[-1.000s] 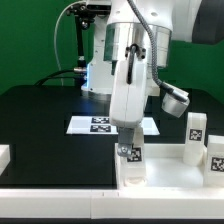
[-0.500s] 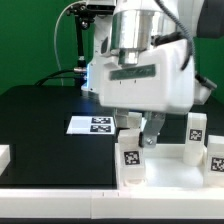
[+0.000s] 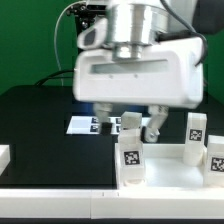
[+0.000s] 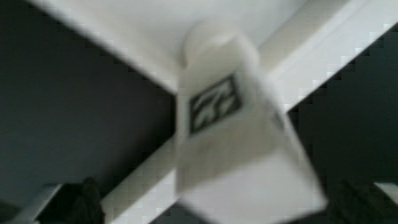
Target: Assemble square table
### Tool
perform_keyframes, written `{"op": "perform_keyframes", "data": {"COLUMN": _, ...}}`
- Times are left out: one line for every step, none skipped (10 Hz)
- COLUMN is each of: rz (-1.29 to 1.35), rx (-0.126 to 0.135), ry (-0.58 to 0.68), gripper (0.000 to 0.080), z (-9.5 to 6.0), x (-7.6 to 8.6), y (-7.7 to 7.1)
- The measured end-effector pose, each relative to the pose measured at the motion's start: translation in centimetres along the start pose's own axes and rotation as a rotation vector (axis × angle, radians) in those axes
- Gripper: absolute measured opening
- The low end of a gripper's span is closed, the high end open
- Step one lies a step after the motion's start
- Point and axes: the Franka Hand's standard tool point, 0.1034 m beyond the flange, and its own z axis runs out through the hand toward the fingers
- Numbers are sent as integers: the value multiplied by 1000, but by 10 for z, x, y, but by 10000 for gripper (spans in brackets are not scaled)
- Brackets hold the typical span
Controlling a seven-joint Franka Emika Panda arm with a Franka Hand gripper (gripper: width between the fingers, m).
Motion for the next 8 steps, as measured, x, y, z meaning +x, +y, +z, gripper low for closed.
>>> {"op": "perform_keyframes", "data": {"rz": -62, "rx": 14, "ry": -7, "gripper": 649, "z": -1, "x": 5, "y": -5}}
{"op": "perform_keyframes", "data": {"rz": -103, "rx": 14, "ry": -9, "gripper": 649, "z": 1, "x": 1, "y": -11}}
{"op": "perform_keyframes", "data": {"rz": -166, "rx": 12, "ry": -6, "gripper": 649, "z": 1, "x": 3, "y": -9}}
{"op": "perform_keyframes", "data": {"rz": -236, "rx": 7, "ry": -3, "gripper": 649, "z": 1, "x": 4, "y": -8}}
{"op": "perform_keyframes", "data": {"rz": -280, "rx": 5, "ry": -3, "gripper": 649, "z": 1, "x": 4, "y": -8}}
{"op": "perform_keyframes", "data": {"rz": -347, "rx": 2, "ry": -16, "gripper": 649, "z": 1, "x": 5, "y": -6}}
{"op": "perform_keyframes", "data": {"rz": -358, "rx": 8, "ry": -72, "gripper": 649, "z": -4, "x": 6, "y": -4}}
{"op": "perform_keyframes", "data": {"rz": -392, "rx": 21, "ry": -107, "gripper": 649, "z": -8, "x": 5, "y": -7}}
